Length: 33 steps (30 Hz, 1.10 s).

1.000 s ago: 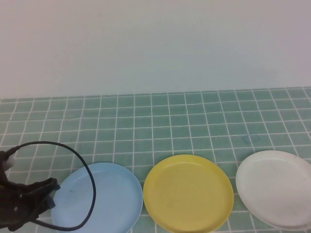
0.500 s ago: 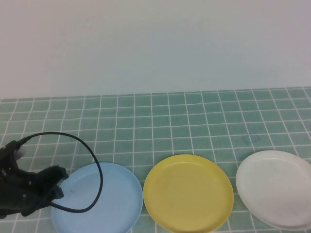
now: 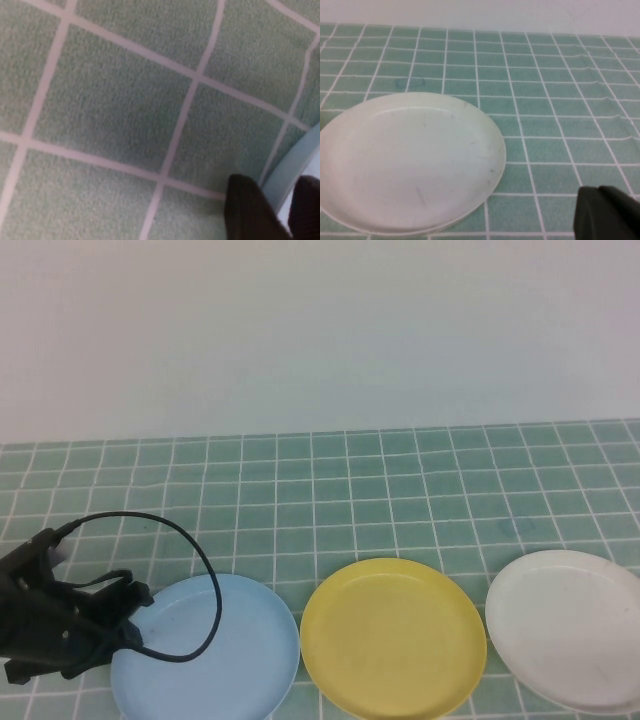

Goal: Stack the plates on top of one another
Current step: Pick up the blue plate, then place the blue plate on the yellow plate

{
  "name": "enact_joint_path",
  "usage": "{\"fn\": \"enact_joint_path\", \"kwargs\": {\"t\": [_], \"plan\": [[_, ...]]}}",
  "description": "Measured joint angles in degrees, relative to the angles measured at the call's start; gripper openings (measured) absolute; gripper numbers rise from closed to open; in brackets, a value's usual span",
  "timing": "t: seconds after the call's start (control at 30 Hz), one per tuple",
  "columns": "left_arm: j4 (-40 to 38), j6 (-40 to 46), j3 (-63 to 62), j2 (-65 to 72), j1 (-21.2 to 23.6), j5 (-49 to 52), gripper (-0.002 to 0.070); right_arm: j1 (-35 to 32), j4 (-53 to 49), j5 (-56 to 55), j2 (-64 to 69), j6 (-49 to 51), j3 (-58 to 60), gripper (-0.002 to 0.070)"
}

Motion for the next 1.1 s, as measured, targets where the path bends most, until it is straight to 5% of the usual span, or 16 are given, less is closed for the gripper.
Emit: {"fn": "enact_joint_path", "kwargs": {"t": [0.1,0.53,0.93,1.1], "plan": [[-0.1,1.0,0.0,0.0,0.0,-0.9,0.0001,0.0,0.0,0.0,0.0,0.0,0.0,-0.0002],[-1.9,4.4,-3.0,-2.9,0.0,1.6,-0.0001,0.0,-0.3,0.0,0.0,0.0,0.0,-0.0002],[-30.3,29.9,-6.4,-9.3,-0.4,19.2,0.0000,0.0,-0.5,0.0,0.0,0.0,0.0,-0.0002],[-31.7,31.4,-6.4,-9.3,-6.8,17.6,0.0004,0.0,-0.5,0.0,0.0,0.0,0.0,-0.0002]]}}
